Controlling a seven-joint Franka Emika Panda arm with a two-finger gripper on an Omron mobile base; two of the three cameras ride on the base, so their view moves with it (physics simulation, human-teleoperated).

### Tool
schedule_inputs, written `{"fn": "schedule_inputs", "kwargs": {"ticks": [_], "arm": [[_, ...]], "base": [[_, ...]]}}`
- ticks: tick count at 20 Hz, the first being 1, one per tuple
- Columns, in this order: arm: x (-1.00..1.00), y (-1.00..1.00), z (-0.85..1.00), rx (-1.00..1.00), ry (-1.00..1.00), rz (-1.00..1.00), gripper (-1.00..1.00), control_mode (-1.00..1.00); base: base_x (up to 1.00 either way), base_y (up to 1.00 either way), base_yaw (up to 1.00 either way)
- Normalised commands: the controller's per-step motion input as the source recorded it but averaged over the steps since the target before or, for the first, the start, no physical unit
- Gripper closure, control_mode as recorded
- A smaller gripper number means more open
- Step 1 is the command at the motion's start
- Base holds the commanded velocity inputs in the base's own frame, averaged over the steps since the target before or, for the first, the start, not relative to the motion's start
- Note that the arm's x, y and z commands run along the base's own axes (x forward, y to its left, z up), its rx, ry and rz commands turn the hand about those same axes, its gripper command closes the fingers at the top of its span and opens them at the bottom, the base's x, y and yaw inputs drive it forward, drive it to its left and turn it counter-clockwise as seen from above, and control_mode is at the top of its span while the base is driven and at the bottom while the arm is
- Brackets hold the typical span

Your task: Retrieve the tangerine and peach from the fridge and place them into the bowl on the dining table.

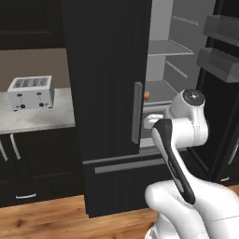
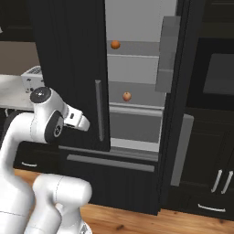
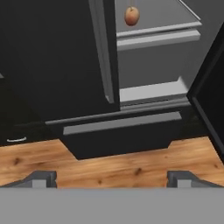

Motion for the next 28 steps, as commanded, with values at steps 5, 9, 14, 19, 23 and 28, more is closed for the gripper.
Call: {"fn": "schedule_inputs", "kwargs": {"ticks": [5, 9, 14, 19, 23, 28], "arm": [[0.61, -0.09, 0.00, 0.00, 0.00, 0.05, -1.00, -1.00], [0.59, 0.00, 0.00, 0.00, -0.02, 0.14, -1.00, -1.00], [0.44, 0.00, 0.00, 0.00, -0.16, 0.08, -1.00, -1.00], [0.54, 0.00, 0.00, 0.00, -0.11, 0.00, -1.00, -1.00], [0.52, 0.00, 0.00, 0.00, 0.00, 0.00, -1.00, -1.00], [0.54, -0.09, 0.00, 0.00, 0.04, 0.00, -1.00, -1.00]], "base": [[0.00, 0.00, 0.00], [0.00, 0.00, 0.00], [0.00, 0.00, 0.00], [0.00, 0.00, 0.00], [0.00, 0.00, 0.00], [0.00, 0.00, 0.00]]}}
